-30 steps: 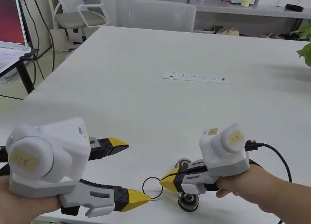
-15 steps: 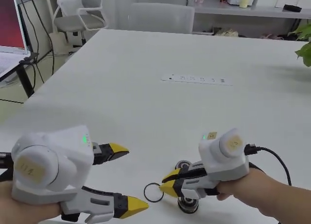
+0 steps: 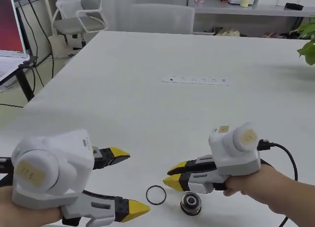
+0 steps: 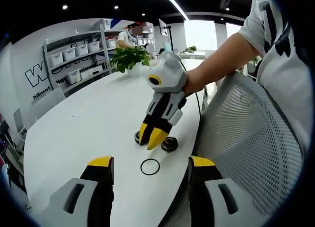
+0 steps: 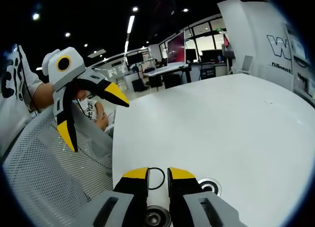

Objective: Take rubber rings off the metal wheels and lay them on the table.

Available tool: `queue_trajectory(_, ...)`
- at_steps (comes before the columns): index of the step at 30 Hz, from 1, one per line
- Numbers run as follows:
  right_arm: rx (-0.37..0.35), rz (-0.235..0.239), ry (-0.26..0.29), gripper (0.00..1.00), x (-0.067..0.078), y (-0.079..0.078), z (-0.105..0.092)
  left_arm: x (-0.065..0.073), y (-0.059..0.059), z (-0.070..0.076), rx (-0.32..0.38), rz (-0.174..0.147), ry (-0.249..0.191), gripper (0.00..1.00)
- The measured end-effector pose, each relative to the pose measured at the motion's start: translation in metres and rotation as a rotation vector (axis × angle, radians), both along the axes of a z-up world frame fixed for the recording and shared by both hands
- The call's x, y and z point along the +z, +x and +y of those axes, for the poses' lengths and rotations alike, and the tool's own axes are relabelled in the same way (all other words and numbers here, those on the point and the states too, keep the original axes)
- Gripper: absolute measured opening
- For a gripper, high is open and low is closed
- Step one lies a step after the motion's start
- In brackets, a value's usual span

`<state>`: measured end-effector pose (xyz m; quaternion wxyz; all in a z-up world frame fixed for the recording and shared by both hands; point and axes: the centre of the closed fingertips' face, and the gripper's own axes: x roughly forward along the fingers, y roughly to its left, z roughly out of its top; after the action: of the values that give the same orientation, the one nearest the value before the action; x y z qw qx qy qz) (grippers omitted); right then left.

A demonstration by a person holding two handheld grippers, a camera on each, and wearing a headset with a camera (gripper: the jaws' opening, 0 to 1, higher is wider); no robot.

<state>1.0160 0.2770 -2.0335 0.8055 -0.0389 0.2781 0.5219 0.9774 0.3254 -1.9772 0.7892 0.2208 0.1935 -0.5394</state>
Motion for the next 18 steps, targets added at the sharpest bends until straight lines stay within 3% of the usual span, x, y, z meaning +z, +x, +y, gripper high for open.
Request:
queue_trajectory(11,-0.030,-0.031,0.068,0.14,0.023,0.002,-0.014,0.002,-0.001,-0.002,-0.002,0.026,-0.023,0.58)
queue_trajectory(18,-0.056,-0.037,0.085,0.14,0.027,-0.001,-0.029,0.003,-0.003,-0.004,-0.010,0.038,-0.024,0.58)
